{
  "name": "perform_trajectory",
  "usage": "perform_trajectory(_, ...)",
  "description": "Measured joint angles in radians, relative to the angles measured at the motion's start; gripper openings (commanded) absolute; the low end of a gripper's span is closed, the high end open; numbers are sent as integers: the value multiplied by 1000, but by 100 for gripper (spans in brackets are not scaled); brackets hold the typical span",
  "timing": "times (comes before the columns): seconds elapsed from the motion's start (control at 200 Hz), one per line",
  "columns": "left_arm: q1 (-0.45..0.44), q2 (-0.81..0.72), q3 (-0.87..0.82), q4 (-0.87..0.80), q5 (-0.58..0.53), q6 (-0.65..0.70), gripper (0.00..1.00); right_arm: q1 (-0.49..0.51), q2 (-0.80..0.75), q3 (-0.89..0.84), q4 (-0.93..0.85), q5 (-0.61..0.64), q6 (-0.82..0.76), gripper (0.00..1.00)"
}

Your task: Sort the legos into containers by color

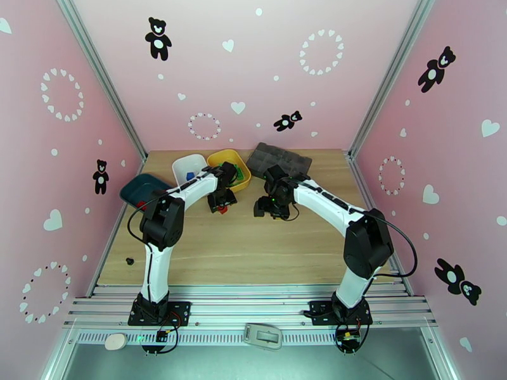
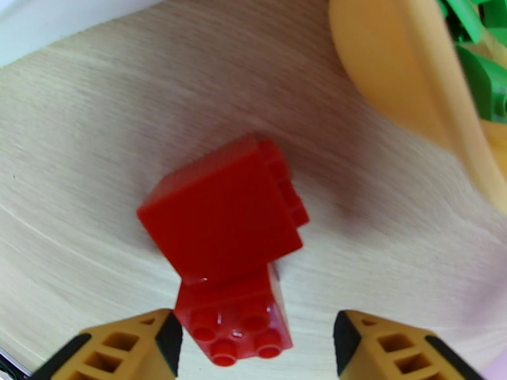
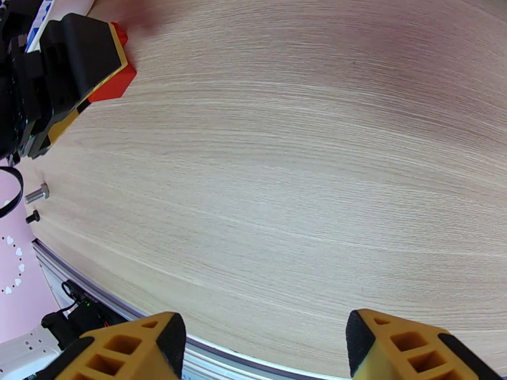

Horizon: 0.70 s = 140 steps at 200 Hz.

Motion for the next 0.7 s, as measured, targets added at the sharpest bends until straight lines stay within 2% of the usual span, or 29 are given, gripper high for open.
perform_trajectory(0.701, 6, -3, -18, -2, -3, 42, 37, 9, 7, 14, 37, -34, 23, 70)
